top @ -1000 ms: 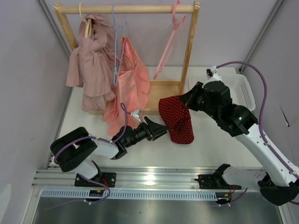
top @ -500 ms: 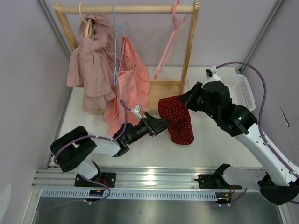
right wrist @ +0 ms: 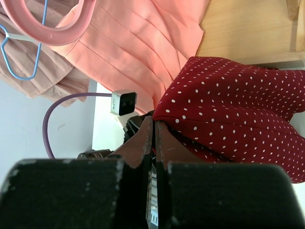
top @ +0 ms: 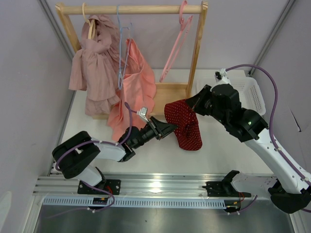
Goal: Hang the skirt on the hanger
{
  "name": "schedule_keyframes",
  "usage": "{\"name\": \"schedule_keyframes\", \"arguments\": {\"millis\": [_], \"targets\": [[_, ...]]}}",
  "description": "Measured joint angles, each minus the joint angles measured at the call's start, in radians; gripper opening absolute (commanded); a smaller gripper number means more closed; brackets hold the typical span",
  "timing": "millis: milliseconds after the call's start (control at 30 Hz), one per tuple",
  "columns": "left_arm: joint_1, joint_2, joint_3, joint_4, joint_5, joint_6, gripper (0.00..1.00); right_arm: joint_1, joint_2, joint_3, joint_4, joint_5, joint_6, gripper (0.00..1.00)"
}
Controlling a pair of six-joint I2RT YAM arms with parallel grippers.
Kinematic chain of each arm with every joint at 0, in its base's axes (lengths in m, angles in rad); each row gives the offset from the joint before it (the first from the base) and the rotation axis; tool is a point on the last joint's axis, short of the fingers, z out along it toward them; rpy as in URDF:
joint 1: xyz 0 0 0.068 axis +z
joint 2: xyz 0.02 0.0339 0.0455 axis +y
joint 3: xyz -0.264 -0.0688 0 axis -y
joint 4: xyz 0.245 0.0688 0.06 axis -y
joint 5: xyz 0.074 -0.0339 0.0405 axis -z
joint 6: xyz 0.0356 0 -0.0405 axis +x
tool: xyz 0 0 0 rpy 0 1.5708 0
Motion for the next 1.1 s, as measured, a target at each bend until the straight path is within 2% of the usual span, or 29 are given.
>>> {"name": "schedule_keyframes", "arguments": {"millis": [100,233,333,400,500,633,767,833,867,933,967,1067,1100], "targets": [[0.003,-0.008,0.000,0.000,0.000,0.000,0.13,0.000,0.000,0.000,0.000,0.001,0.001,0.00],[0.016,-0.107,-0.019,-0.002,0.000,0.019,0.04,0.000,-0.001,-0.007,-0.001,0.013,0.000,0.00],[0.026,-0.267,-0.043,-0.021,-0.013,0.065,0.00,-0.004,-0.005,-0.040,0.003,0.020,0.000,0.00],[0.028,-0.420,-0.038,-0.116,-0.033,0.117,0.00,-0.016,-0.006,-0.080,0.008,0.019,-0.001,0.00],[0.028,-0.602,0.020,-0.345,-0.082,0.199,0.00,-0.049,0.001,-0.140,0.009,0.002,-0.008,0.00],[0.028,-0.679,0.124,-0.661,-0.136,0.292,0.00,-0.080,0.062,-0.175,0.024,-0.048,-0.030,0.02],[0.028,-0.678,0.149,-0.880,-0.172,0.346,0.00,-0.077,0.147,-0.190,0.055,-0.076,-0.056,0.12],[0.028,-0.679,0.146,-0.961,-0.188,0.362,0.00,-0.074,0.169,-0.211,0.063,-0.087,-0.065,0.21],[0.028,-0.681,0.143,-0.994,-0.198,0.368,0.00,-0.072,0.178,-0.222,0.066,-0.093,-0.071,0.33],[0.028,-0.694,0.134,-1.051,-0.218,0.384,0.00,-0.072,0.189,-0.236,0.072,-0.100,-0.076,0.48],[0.029,-0.704,0.129,-1.080,-0.230,0.390,0.00,-0.070,0.195,-0.244,0.074,-0.103,-0.080,0.59],[0.034,-0.733,0.117,-1.143,-0.254,0.404,0.00,-0.064,0.201,-0.264,0.077,-0.101,-0.092,0.73],[0.037,-0.738,0.114,-1.154,-0.258,0.409,0.00,-0.064,0.201,-0.274,0.079,-0.099,-0.092,0.74]]}}
